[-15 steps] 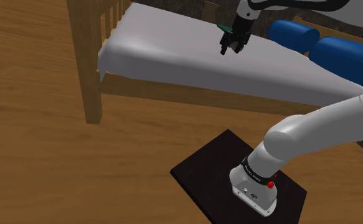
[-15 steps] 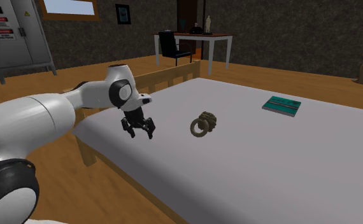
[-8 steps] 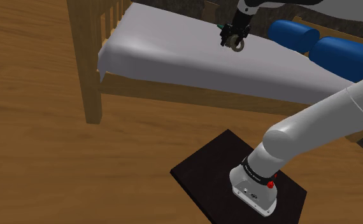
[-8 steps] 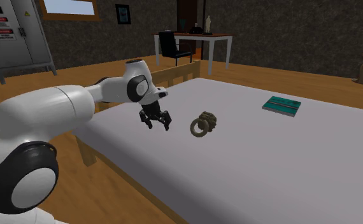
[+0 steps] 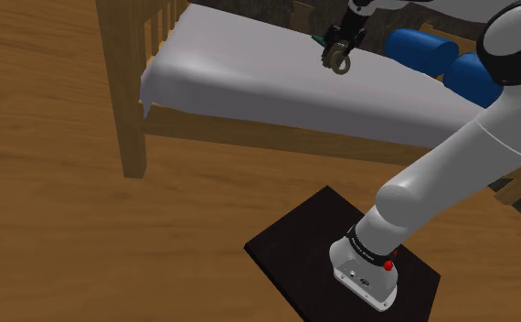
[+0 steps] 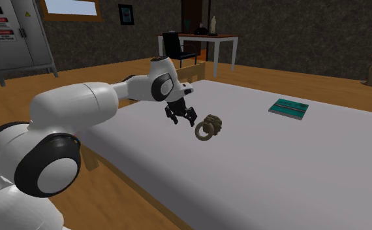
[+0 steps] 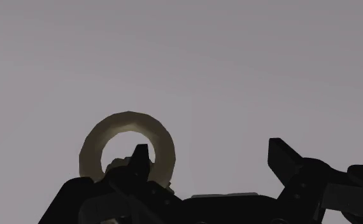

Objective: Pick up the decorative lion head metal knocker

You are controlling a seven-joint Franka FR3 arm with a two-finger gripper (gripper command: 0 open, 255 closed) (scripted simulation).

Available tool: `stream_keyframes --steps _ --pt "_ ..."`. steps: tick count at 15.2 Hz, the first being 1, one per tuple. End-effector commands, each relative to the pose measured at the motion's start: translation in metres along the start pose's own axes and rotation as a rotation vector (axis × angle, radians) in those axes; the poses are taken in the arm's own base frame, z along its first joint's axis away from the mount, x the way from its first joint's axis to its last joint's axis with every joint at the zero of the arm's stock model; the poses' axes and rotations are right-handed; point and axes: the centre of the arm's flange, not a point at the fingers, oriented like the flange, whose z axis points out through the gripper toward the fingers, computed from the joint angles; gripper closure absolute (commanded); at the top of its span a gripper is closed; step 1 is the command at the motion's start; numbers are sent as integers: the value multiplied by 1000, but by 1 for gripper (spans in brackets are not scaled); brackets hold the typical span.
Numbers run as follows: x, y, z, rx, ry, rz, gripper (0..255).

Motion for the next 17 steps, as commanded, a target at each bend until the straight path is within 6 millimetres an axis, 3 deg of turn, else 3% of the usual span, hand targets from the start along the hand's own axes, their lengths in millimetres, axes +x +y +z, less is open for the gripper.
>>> stream_keyframes --steps 1,9,17 --pt "15 16 -1 -7 25 29 0" --pt "72 85 -1 -32 117 139 0" --pt "59 79 36 -32 117 139 0"
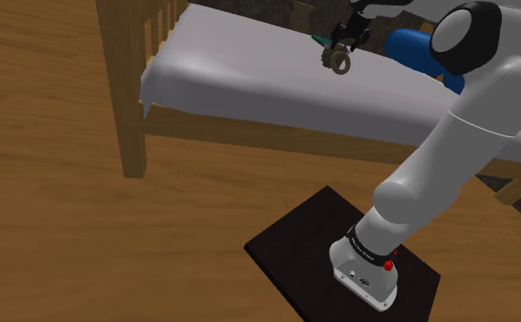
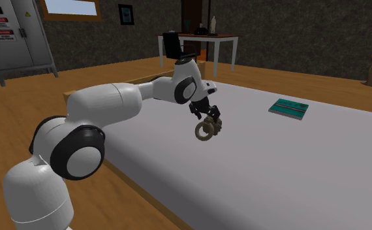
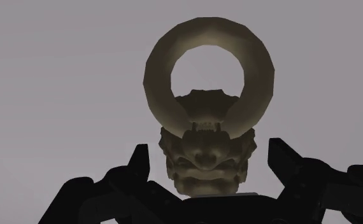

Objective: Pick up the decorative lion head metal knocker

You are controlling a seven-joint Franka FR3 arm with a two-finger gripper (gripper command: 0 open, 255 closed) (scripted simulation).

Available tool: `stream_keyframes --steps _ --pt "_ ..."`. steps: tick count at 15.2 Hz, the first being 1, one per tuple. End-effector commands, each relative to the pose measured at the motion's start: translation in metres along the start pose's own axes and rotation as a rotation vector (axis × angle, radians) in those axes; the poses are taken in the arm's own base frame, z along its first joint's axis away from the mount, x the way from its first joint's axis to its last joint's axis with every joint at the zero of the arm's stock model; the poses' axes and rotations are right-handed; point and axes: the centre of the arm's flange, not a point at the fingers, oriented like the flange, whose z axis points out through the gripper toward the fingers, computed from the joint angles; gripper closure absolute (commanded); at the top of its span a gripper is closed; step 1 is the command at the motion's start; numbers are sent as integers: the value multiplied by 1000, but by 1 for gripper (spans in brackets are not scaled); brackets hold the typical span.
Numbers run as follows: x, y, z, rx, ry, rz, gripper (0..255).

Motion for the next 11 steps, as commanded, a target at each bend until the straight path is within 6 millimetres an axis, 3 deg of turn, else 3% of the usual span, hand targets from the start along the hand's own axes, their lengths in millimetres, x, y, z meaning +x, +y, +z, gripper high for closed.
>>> stream_keyframes --steps 1,2,11 --pt "-2 0 3 0 0 0 0" --pt "-2 0 3 0 0 0 255" --pt "-2 0 3 0 0 0 255"
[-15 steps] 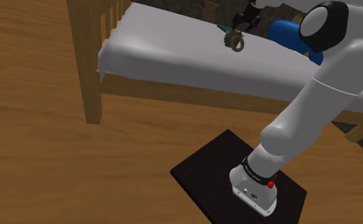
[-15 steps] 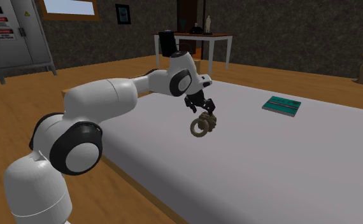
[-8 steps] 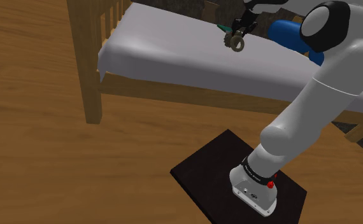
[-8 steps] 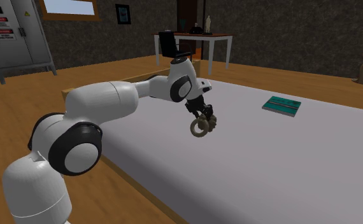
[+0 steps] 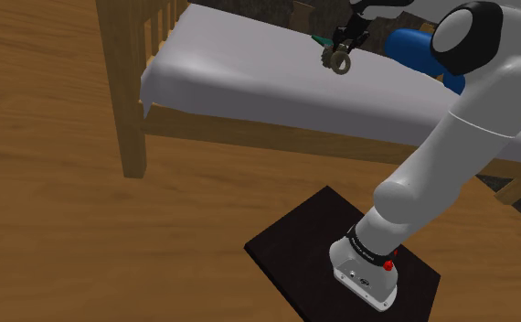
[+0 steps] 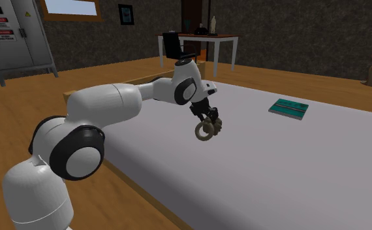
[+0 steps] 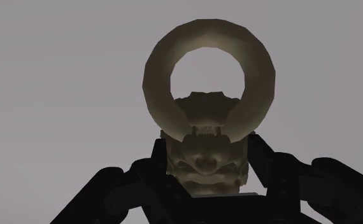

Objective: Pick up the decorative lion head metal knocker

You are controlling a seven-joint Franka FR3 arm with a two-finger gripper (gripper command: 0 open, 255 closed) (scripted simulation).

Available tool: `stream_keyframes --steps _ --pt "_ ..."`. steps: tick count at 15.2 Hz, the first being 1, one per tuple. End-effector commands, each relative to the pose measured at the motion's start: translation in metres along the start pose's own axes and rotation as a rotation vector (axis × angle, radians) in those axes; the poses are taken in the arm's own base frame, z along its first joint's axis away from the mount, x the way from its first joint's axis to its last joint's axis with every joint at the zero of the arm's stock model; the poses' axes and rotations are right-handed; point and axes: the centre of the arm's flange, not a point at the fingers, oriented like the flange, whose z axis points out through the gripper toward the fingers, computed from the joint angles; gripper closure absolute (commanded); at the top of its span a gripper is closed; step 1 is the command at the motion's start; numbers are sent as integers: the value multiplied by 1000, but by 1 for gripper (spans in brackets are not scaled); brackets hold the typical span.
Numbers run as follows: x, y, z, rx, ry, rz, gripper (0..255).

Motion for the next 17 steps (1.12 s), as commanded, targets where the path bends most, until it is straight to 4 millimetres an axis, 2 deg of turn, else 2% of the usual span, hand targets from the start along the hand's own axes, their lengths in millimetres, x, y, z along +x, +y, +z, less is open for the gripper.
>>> stream_keyframes --steps 1,15,17 --pt "2 0 -4 0 -2 -1 255" --pt "35 8 -70 0 -2 -1 255" --pt "35 8 -70 0 -2 -1 255"
